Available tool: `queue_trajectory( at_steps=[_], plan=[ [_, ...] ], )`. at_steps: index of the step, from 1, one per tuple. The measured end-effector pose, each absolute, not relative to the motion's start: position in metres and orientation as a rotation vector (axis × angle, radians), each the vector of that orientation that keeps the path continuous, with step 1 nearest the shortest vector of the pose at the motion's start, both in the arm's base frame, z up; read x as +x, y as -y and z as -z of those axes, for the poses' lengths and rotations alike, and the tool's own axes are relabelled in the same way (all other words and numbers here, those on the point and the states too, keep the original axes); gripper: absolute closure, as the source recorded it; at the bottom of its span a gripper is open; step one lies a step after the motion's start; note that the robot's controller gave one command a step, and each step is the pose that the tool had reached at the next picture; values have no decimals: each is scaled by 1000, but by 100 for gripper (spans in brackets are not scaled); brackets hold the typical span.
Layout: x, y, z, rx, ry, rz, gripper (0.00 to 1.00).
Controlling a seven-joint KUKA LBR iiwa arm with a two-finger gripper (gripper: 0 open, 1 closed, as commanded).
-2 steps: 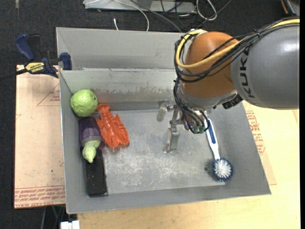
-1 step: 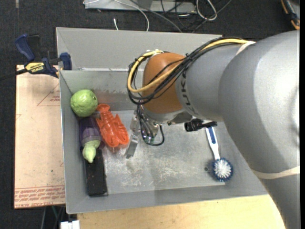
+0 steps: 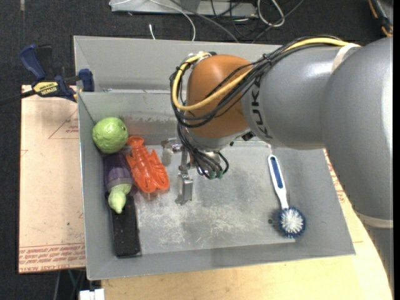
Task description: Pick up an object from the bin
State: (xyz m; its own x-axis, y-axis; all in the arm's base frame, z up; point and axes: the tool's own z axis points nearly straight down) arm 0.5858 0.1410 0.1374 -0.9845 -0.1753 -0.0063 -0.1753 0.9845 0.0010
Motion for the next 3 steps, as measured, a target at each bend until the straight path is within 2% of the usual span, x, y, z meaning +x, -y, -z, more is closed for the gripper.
queue_trajectory(
  at_steps=[1, 2, 3],
  plan=[
    [551, -210, -99, 325, -3130, -7, 0],
    [569, -190, -70, -82, -3127, -4, 0],
    [497, -172, -71, 414, -3115, -10, 100]
  ],
)
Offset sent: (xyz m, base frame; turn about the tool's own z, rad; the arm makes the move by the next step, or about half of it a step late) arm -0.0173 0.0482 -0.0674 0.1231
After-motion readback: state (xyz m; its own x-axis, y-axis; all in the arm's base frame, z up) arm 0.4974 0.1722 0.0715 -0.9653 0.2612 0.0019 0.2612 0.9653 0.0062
